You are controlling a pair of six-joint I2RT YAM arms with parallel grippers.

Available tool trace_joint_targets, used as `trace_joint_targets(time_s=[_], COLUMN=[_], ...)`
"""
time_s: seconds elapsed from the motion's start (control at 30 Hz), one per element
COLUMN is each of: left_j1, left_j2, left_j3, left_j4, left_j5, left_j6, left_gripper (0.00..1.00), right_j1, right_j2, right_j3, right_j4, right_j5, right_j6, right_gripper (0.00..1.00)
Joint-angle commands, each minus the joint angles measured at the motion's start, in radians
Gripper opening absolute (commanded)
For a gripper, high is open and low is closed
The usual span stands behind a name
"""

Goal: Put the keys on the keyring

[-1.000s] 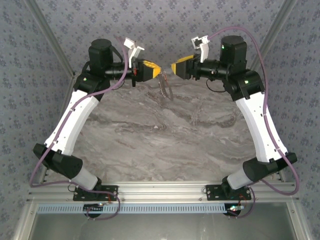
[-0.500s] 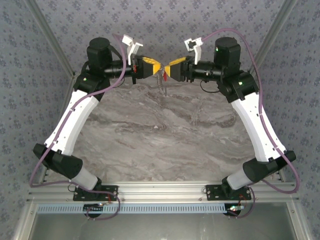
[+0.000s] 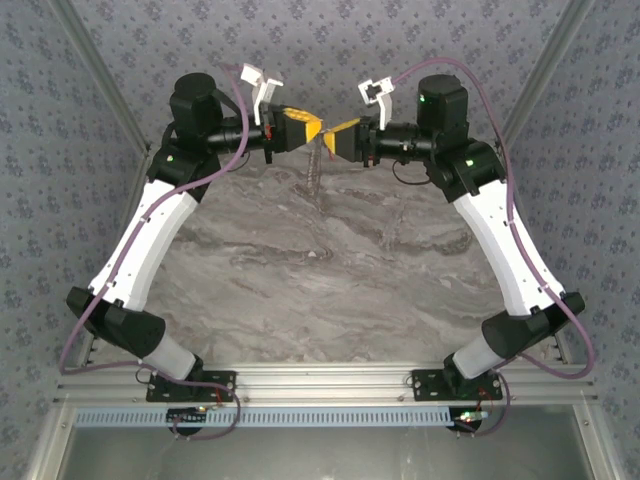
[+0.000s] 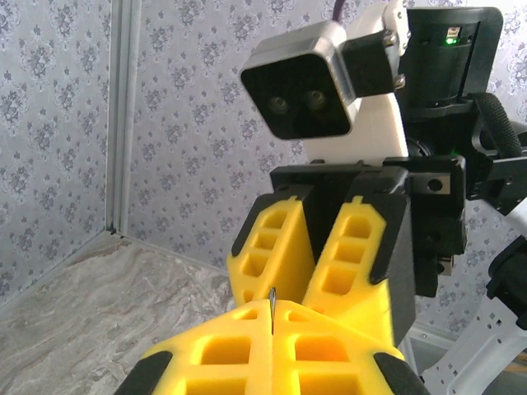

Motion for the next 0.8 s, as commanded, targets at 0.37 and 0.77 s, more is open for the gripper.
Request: trace_joint_targets(time_s=[0.37,0.77], left_j1=[-0.004,-0.001], left_j2=[-0.001,-0.014], left_j3=[0.006,-0.053], left_j4=[0.097,0.193], left_j5=[-0.033,-0.075], left_j6=[-0.031,-0.081], left_gripper=[0.00,0.00], right_j1=[0.037,0.066], right_j2=[0.038,0.061], right_j3=[0.096,0.170], right_j4=[-0.054,-0.293], right_j5=[-0.017,0.058], right_j6=[-0.022,-0.166], right_gripper=[0.00,0.43])
